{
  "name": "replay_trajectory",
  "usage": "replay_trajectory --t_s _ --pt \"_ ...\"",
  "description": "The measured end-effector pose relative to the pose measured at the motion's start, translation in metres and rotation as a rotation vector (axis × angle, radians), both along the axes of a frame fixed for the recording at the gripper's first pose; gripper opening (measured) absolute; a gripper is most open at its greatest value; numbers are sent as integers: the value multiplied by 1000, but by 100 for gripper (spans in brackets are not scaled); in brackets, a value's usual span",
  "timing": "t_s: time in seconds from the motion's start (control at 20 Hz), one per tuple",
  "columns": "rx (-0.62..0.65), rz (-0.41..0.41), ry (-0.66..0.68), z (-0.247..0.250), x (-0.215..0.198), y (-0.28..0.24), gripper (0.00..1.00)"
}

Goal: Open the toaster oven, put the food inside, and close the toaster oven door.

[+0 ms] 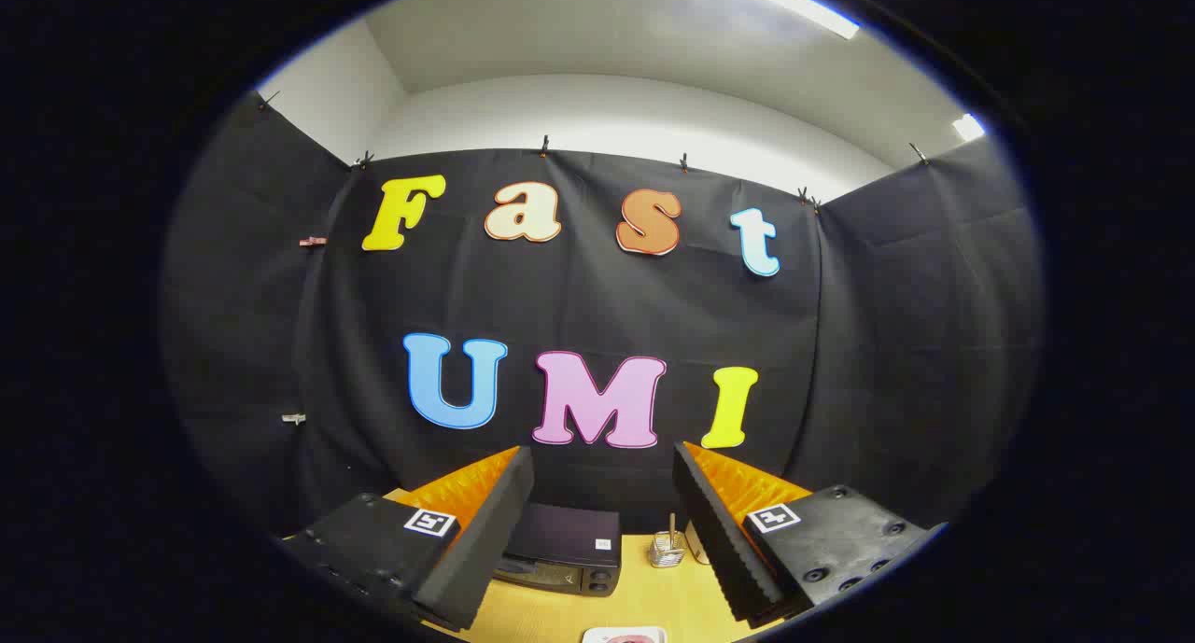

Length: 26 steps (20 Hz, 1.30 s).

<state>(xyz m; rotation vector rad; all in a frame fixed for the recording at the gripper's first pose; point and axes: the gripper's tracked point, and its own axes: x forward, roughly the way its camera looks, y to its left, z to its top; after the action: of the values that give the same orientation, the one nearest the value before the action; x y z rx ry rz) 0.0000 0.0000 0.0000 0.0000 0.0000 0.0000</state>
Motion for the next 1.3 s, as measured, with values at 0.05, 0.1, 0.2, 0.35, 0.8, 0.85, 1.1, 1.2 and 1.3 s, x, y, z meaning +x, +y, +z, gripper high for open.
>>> replay_trajectory --t_s 0.05,0.1,0.2,0.35,0.8,0.85,1.1,1.2,1.3 --pt "5 -1 0 0 0 0 97" --pt "10 -5 1 0 1 -1 97" --pt "17 -15 9 -2 1 -5 97" --pt "25 -36 14 -3 1 -12 97" --pt "5 -43 27 -7 -1 -12 97" --pt "4 -38 30 -7 -1 -9 97" --pt "-20 -27 28 -6 -1 -3 97" --pt "-16 -22 28 -8 -1 1 97" --pt "-10 -22 30 -7 -1 3 97"
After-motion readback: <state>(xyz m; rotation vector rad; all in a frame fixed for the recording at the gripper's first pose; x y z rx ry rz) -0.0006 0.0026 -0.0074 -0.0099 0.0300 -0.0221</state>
